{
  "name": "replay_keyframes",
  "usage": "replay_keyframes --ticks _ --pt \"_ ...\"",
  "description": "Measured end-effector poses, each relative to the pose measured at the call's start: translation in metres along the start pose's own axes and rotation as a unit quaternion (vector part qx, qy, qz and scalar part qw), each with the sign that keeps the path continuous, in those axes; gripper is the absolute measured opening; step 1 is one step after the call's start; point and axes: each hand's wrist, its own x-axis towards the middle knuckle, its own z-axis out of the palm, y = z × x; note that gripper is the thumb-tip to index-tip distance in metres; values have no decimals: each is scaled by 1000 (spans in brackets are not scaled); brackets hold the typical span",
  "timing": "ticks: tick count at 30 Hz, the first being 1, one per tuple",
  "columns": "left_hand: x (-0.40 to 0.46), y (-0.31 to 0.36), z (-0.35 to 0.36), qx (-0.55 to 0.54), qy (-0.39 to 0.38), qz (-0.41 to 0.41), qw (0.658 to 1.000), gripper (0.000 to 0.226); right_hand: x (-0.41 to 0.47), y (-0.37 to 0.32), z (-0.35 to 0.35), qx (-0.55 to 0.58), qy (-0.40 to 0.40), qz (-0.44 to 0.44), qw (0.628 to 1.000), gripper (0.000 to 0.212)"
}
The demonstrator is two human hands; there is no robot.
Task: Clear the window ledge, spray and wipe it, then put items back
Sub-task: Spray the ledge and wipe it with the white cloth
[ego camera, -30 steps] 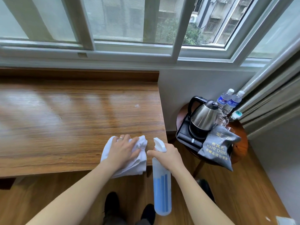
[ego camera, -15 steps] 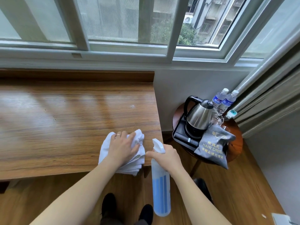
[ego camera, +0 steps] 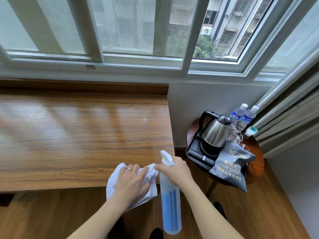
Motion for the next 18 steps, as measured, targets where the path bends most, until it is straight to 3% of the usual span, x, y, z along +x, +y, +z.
replay_keyframes --ticks 12,18 --pt "54 -34 3 0 -3 -112 994 44 22 -40 -7 3 -35 -19 999 26" --pt "90 -76 9 10 -13 -103 995 47 44 -68 -4 10 -34 -3 999 30"
